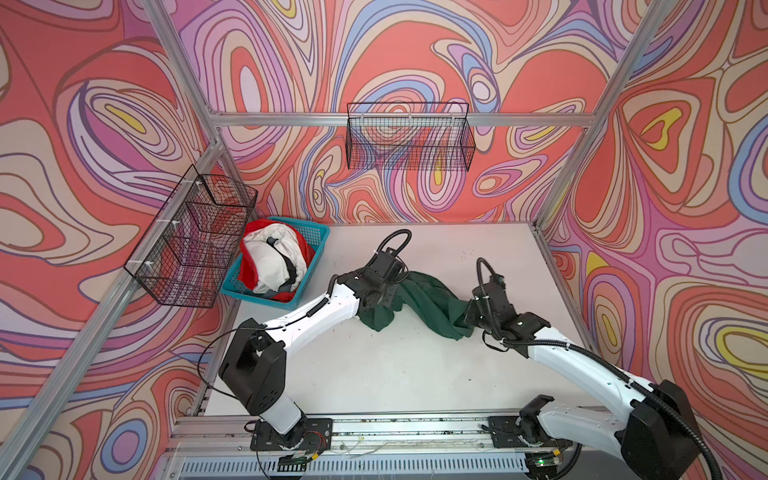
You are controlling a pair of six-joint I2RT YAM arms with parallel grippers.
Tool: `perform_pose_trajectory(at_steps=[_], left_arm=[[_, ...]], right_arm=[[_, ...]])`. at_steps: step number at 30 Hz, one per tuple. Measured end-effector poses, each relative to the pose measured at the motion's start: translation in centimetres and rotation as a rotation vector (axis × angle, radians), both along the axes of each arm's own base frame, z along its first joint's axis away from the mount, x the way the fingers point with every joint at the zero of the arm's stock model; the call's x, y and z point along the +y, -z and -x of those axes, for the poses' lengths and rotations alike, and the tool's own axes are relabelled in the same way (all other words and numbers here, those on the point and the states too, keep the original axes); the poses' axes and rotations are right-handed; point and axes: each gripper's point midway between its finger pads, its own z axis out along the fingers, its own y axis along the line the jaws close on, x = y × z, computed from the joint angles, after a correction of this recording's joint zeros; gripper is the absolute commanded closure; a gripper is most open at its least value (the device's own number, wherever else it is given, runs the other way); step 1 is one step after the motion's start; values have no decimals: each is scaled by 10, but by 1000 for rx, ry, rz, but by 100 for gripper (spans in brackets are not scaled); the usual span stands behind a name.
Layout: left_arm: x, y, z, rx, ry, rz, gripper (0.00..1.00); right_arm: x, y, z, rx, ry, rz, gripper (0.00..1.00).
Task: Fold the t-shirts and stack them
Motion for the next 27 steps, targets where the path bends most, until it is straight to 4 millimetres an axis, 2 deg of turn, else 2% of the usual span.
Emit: perform_pose_trajectory(at_steps=[2,5,6,7,8,9,12,14,16,18,21,23,25,27], left_arm=[[6,3,7,2,-1,-1,100],[8,5,15,3,12,22,100],[8,5,17,4,15,27,100],[7,6,17,5,17,33,100],[6,6,17,6,20,37,100],[5,7,17,8,21,40,100],[2,12,14,19,23,33,100],[-1,17,9,34,22,20,100],[-5,19,5,43,21,13,100],[-6,19,3,47,18,13,100],[-9,9,1,40,11,28,100],[-12,-2,-2,30,8,45,100],[-16,-16,-6,14,4,70,100],[-22,-30,-10,-3,3,103,100]], right_arm=[[-22,-8,-18,-3,51,7,100],[-26,-10,-46,14,35,13,100],[-25,-7,-56,26,22,11,92],[-24,-2,-63,42,7,8,75],[-23,5,-71,63,-5,3,51],[-26,13,-79,87,-14,5,34],[-42,30,-100,146,-14,35,22],[-50,32,-106,155,-9,49,19],[-51,25,-104,146,-20,51,18],[-47,8,-93,102,-36,31,18],[-35,-18,-60,13,-74,-33,21],[-22,-27,-36,-36,-112,-88,22],[-4,-22,-14,-39,-163,-140,26],[16,-6,7,-8,-216,-180,30]])
